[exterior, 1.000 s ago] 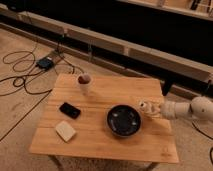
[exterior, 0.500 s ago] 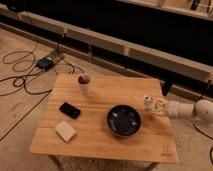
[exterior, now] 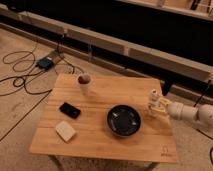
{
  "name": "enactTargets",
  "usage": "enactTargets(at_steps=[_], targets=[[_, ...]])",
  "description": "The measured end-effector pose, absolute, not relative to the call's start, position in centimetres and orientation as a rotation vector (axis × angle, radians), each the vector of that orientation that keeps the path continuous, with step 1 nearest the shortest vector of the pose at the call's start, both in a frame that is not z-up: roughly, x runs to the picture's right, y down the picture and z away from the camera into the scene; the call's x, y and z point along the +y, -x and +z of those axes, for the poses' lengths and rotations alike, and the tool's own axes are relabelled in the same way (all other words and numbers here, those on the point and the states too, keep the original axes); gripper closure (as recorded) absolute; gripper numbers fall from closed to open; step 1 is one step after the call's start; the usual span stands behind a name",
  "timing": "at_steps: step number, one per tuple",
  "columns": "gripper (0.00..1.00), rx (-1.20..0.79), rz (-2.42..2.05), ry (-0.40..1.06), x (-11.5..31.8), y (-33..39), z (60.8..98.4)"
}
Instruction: Stand the bottle upright
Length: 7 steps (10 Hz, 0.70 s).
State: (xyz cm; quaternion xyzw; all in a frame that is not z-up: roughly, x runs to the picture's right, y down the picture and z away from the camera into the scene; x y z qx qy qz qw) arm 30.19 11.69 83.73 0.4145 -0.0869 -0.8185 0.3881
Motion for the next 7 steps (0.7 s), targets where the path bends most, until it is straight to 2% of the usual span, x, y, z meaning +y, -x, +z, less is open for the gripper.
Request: enactTargets(at_steps=[7], targets=[[1.00, -0.174, -1.926, -1.029, 12.55, -30.94, 83.71]])
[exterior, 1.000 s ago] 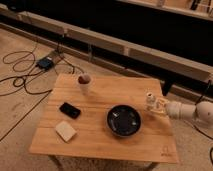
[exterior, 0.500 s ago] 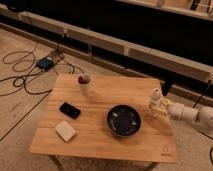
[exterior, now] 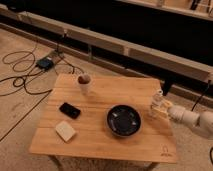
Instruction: Stand the bottle upright
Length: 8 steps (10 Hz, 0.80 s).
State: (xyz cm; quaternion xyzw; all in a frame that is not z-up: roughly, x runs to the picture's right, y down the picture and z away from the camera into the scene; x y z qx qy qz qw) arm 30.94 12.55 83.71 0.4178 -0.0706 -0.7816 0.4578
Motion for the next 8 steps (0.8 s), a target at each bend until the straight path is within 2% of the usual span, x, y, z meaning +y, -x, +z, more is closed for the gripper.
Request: enactTargets(at_steps=[1, 3, 5, 8], targets=[[0.98, -0.175, -1.912, -1.027, 12.89, -30.84, 83.61], [0.81, -0.175, -1.896, -1.025, 13.30, -30.69, 83.51], [0.57, -0.175, -1.887, -1.028, 13.55, -30.46, 83.39], [0.28, -0.180, -1.883, -1.031, 13.85, -30.19, 83.34]])
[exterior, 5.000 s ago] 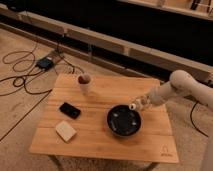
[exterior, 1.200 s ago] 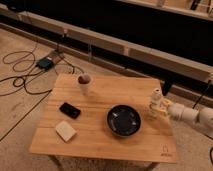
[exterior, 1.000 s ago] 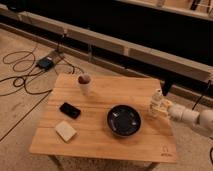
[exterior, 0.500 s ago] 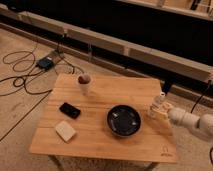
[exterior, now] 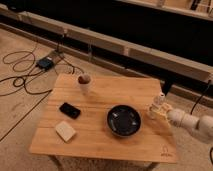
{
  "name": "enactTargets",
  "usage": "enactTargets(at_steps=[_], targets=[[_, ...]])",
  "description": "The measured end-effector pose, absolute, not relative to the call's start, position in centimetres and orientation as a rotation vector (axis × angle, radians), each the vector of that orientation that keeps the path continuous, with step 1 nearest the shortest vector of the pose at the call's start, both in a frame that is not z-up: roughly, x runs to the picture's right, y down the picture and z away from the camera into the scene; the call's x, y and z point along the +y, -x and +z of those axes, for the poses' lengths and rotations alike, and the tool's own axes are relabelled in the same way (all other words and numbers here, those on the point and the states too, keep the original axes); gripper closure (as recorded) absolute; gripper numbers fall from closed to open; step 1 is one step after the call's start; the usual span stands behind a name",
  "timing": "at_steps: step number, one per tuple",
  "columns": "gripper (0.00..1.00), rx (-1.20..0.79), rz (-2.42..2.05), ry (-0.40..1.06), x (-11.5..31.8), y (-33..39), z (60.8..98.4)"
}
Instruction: Stand the bottle upright
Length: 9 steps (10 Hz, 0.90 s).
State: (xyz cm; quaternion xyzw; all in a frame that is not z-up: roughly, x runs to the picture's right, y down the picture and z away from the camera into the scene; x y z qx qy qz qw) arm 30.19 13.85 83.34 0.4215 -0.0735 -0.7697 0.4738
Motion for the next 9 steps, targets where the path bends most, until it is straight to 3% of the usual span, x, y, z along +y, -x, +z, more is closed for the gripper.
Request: enactTargets(at_steps=[2, 9], targets=[[0.20, -0.183, -1.881, -1.032, 14.03, -30.03, 83.41], [0.20, -0.180, -1.878, -1.033, 14.11, -30.16, 83.44]])
